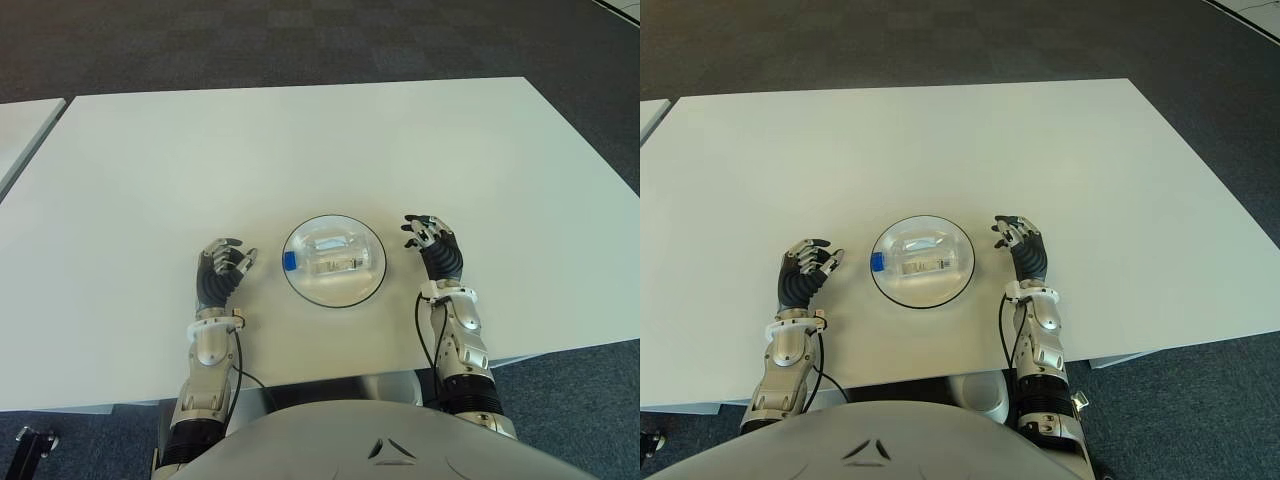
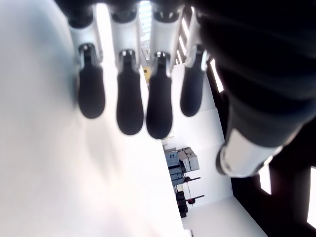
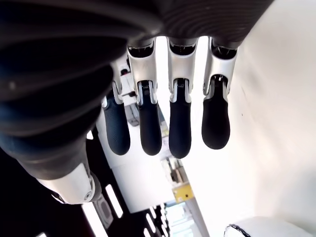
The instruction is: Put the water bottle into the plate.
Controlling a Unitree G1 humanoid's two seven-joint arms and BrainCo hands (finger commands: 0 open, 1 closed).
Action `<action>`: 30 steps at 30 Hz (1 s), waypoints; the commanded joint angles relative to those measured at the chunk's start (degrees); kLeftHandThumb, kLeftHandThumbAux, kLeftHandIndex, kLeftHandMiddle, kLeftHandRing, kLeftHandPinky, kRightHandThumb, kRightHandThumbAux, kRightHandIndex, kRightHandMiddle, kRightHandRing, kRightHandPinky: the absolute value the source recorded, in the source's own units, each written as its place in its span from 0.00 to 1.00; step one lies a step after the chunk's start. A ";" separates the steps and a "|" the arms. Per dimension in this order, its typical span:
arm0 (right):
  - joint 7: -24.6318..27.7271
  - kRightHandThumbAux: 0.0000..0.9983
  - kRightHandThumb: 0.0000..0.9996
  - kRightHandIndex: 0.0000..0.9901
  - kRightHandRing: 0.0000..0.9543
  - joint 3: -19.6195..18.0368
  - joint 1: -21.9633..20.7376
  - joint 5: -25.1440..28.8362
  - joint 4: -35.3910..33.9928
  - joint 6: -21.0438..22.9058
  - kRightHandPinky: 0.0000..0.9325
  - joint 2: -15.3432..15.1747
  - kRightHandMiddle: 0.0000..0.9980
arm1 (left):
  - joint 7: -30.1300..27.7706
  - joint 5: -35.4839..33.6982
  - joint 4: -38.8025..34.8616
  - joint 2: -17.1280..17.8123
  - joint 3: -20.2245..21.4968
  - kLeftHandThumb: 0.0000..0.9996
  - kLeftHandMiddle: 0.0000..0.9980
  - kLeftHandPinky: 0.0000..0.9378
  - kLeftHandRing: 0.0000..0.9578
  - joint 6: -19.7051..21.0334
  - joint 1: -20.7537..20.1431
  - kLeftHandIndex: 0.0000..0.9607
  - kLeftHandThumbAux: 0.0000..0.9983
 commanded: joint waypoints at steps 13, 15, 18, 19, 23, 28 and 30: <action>0.66 0.73 0.70 0.44 0.67 0.65 1.34 -1.07 -0.99 4.29 0.68 0.11 0.65 | -0.49 -0.82 -0.04 0.22 -0.09 0.70 0.60 0.63 0.62 0.50 0.37 0.45 0.72; 0.78 0.73 0.70 0.44 0.67 0.64 1.29 -1.03 -1.09 4.41 0.68 0.24 0.65 | -0.51 -0.90 -0.16 0.18 -0.09 0.70 0.59 0.62 0.62 0.58 0.43 0.45 0.72; 1.05 0.73 0.71 0.44 0.67 0.67 1.28 -0.87 -1.28 4.52 0.68 0.41 0.65 | -0.54 -0.98 -0.33 0.12 -0.09 0.70 0.59 0.62 0.62 0.70 0.53 0.45 0.72; 1.24 0.73 0.71 0.44 0.67 0.71 1.25 -0.77 -1.32 4.51 0.68 0.46 0.65 | -0.52 -1.01 -0.35 0.09 -0.10 0.70 0.59 0.61 0.62 0.73 0.54 0.45 0.72; 1.76 0.73 0.71 0.44 0.67 0.75 1.31 -0.59 -1.48 4.53 0.68 0.60 0.65 | -0.56 -1.07 -0.47 0.10 -0.12 0.70 0.58 0.61 0.61 0.69 0.65 0.45 0.72; 2.04 0.73 0.70 0.44 0.67 0.79 1.41 -0.49 -1.71 4.61 0.68 0.91 0.65 | -0.77 -1.24 -0.41 0.27 -0.19 0.70 0.59 0.63 0.62 0.01 0.72 0.45 0.72; 2.05 0.73 0.70 0.44 0.67 0.81 1.43 -0.51 -1.74 4.64 0.68 1.05 0.65 | -0.84 -1.30 -0.28 0.38 -0.24 0.70 0.59 0.63 0.62 -0.32 0.74 0.45 0.72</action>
